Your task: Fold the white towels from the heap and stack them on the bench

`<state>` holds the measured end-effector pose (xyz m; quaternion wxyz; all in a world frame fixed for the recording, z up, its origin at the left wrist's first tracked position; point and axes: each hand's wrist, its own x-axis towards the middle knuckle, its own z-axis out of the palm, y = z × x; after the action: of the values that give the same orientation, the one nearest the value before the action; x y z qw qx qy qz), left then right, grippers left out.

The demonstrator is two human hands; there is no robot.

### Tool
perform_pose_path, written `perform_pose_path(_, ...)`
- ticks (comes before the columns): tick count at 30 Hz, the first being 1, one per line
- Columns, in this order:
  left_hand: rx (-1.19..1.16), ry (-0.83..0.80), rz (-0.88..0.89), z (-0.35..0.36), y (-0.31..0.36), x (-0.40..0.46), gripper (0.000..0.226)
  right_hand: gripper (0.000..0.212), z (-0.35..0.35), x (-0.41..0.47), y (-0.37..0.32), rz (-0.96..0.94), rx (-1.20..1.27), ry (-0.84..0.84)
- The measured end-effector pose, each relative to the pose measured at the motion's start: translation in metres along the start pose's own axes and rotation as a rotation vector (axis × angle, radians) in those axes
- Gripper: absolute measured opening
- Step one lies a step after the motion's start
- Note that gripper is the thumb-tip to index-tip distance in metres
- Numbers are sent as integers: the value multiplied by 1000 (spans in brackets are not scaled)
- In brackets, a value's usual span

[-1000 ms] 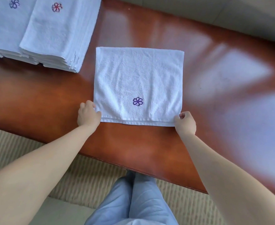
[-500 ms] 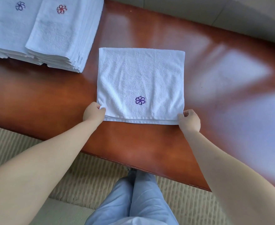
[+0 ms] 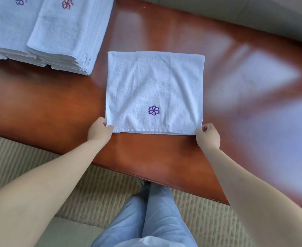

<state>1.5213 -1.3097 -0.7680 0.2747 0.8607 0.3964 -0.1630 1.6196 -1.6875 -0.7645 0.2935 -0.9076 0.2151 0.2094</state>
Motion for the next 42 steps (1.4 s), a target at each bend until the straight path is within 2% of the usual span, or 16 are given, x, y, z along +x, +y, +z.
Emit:
perform_pose_path(5,45,-32,-9,-2,6,-5,11,15,5,-13,-2,-75,-18,-10)
perform_pose_path(9,3,-65,-19,-7,8,1,12,18,3,-10,-11,2,24,-101)
perform_pose_path(15,-20,-100,-12,-13,2,2,22,15,-3,-6,-9,61,74,-65)
perform_pose_path(17,-170,-121,-80,-19,2,0,18,18,-10,-7,-8,119,176,-72)
perform_pose_path(19,-460,-147,-216,-31,5,-3,13,22,-23,-8,-12,202,336,-84)
perform_pose_path(21,-703,-166,-333,-47,13,-8,22,23,-40,-10,-20,276,490,-102)
perform_pose_path(23,-823,-169,-379,-66,25,-16,24,27,-61,-15,-32,314,622,-123)
perform_pose_path(26,-909,-157,-313,-98,50,-29,29,40,-93,-27,-60,289,777,-160)
perform_pose_path(31,-929,-193,-107,-173,114,-49,23,33,-167,-48,-124,-23,767,-119)
perform_pose_path(34,-877,-223,47,-218,147,-63,26,40,-214,-68,-156,-277,537,-53)
perform_pose_path(36,-630,-150,210,-240,157,-74,26,35,-240,-80,-167,-448,213,91)
perform_pose_path(38,-313,6,390,-258,163,-84,10,19,-264,-90,-175,-583,-89,212)
perform_pose_path(39,-184,71,455,-265,166,-86,9,14,-276,-93,-179,-606,-199,221)
perform_pose_path(40,-68,109,490,-273,168,-89,18,13,-287,-95,-183,-604,-302,199)
perform_pose_path(41,33,89,503,-282,170,-92,24,19,-299,-96,-186,-585,-404,144)
perform_pose_path(42,95,1,485,-290,172,-96,25,25,-309,-97,-186,-551,-489,52)
